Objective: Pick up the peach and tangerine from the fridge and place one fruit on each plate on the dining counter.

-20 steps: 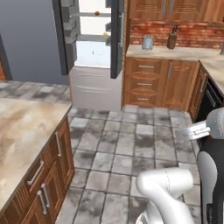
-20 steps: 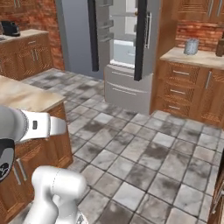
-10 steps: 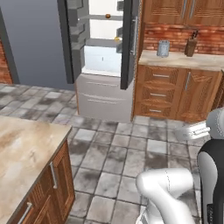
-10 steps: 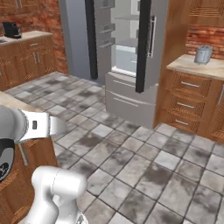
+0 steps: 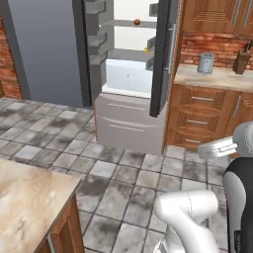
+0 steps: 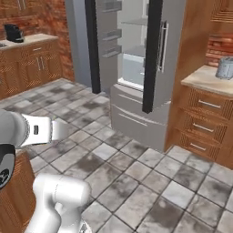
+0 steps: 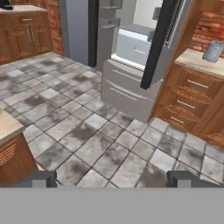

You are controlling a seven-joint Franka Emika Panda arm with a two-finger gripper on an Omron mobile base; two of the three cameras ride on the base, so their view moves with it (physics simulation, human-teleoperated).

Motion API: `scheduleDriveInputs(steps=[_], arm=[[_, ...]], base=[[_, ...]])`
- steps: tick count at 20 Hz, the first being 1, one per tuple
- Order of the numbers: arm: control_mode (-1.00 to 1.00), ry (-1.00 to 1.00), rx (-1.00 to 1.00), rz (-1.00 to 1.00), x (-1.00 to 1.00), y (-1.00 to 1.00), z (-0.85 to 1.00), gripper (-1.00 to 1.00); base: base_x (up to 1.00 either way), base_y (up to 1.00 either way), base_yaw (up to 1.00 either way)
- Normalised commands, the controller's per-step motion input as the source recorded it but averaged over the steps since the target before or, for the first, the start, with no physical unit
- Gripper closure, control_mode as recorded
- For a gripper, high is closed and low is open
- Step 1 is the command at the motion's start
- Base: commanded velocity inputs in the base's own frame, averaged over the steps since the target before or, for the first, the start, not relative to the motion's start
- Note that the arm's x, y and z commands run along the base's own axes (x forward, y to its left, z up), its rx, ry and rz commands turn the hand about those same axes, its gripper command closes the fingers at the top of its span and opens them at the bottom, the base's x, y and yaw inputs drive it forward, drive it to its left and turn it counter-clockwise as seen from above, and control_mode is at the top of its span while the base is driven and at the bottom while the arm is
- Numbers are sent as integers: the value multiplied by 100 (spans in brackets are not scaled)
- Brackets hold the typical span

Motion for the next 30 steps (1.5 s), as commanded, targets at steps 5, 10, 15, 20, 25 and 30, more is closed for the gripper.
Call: scheduleDriveInputs(steps=[5,10,15,20,25,30], arm=[[100,0,0,0,0,0,0,-100],[100,0,0,0,0,0,0,-100],[100,0,0,0,0,0,0,-100],[100,0,0,0,0,0,0,-100],[100,0,0,0,0,0,0,-100],[100,0,0,0,0,0,0,-100]], base=[[100,4,18],[100,8,18],[100,26,9],[100,40,0],[97,33,-7],[82,23,-29]])
